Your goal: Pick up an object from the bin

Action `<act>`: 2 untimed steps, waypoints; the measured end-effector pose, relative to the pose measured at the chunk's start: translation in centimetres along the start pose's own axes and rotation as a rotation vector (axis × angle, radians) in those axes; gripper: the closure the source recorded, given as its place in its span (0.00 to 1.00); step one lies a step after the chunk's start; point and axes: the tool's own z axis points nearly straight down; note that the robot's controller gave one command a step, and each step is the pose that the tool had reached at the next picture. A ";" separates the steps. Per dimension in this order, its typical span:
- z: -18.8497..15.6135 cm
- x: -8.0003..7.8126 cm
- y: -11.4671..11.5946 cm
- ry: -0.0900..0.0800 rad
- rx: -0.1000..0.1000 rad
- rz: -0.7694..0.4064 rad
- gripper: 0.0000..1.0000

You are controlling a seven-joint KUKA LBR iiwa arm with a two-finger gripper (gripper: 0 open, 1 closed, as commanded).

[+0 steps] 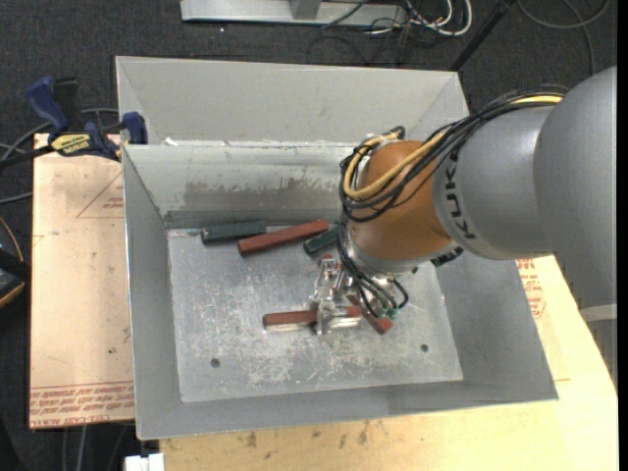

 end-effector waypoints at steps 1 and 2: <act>0.0 0.0 0.0 0.000 0.000 0.000 1.00; -13.3 -0.8 -0.5 0.006 0.002 0.005 1.00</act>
Offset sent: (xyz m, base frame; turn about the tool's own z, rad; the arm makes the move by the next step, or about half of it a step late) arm 0.0065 -0.0055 0.1334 0.0040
